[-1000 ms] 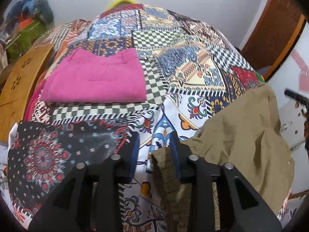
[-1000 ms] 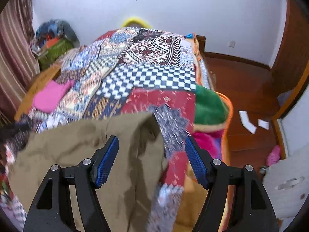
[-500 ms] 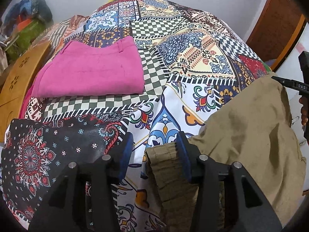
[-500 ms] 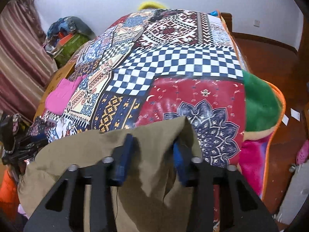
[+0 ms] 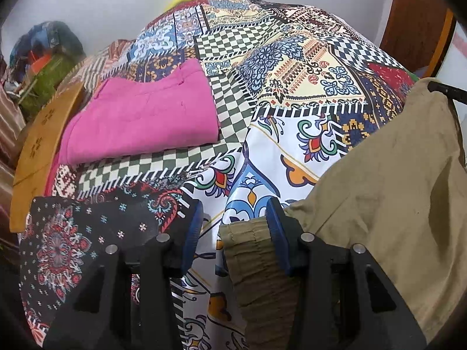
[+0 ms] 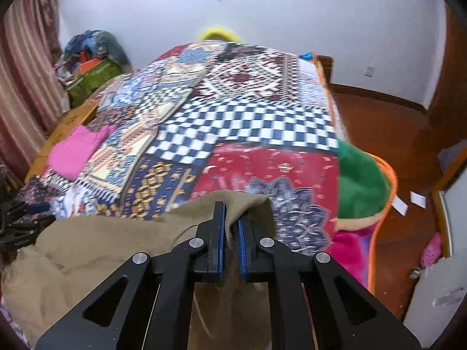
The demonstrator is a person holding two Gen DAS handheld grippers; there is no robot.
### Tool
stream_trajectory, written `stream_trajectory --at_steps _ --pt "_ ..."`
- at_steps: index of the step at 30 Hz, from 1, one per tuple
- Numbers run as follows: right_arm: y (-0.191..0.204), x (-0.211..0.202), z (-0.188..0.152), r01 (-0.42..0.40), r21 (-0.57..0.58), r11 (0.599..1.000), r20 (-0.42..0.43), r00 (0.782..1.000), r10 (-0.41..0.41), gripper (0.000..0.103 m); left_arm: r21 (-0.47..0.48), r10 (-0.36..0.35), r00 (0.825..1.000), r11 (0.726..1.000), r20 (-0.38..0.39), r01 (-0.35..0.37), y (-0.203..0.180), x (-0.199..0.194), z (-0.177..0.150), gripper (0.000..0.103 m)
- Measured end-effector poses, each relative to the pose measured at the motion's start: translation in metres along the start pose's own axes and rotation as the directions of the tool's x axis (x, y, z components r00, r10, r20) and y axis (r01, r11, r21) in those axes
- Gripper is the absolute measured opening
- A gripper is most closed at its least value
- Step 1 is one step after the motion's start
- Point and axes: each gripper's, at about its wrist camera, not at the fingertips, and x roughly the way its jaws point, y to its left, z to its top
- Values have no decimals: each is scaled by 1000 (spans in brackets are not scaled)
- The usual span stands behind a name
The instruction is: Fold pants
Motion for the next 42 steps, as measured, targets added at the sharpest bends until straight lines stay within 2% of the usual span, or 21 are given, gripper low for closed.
stream_trajectory --at_steps 8,10,11,14,17,19,21,25,28,31,34,38,42 --pt "-9 -9 3 107 -10 994 28 994 -107 8 13 8 1000 1000 1 -8 -3 3 -1 46" --pt "-17 -19 6 208 7 978 81 975 -208 6 7 5 1000 1000 -3 -5 -2 4 -2 46" --pt "-25 -23 8 205 29 978 83 975 -207 6 1 1 1000 1000 -3 -1 -1 4 -2 46" --pt "-58 -40 7 85 150 985 62 993 -95 7 1 2 1000 1000 0 -2 -1 4 -2 46" --pt "-55 -48 -2 60 126 990 39 997 -65 9 0 7 1000 1000 6 -7 -2 4 -2 46" --pt "-48 -46 -12 9 119 993 -2 1000 -9 23 -8 5 1000 1000 10 -5 -1 4 -4 46" --pt "-40 -44 -24 -71 125 990 -25 997 75 30 -18 0 1000 1000 10 0 0 3 -4 47" --pt "-19 -32 -51 -156 116 981 -89 982 167 31 -2 14 1000 1000 7 -14 -1 2 -3 46" --pt "-14 -25 -65 -165 124 979 -113 977 179 31 -11 24 1000 1000 9 -24 1 -10 3 46" --pt "-21 -26 -73 -196 187 963 -112 969 220 34 -42 -5 999 999 46 7 6 -34 4 46" --pt "-25 -30 -80 -192 198 961 -114 970 217 35 -5 22 997 1000 77 -22 0 -57 2 46" --pt "-26 -35 -90 -211 197 957 -117 965 237 36 -14 -7 998 1000 70 8 -3 -69 -1 46" --pt "-24 -39 -88 -260 206 943 -76 957 280 38 -36 -53 997 998 52 55 -8 -74 -6 46"
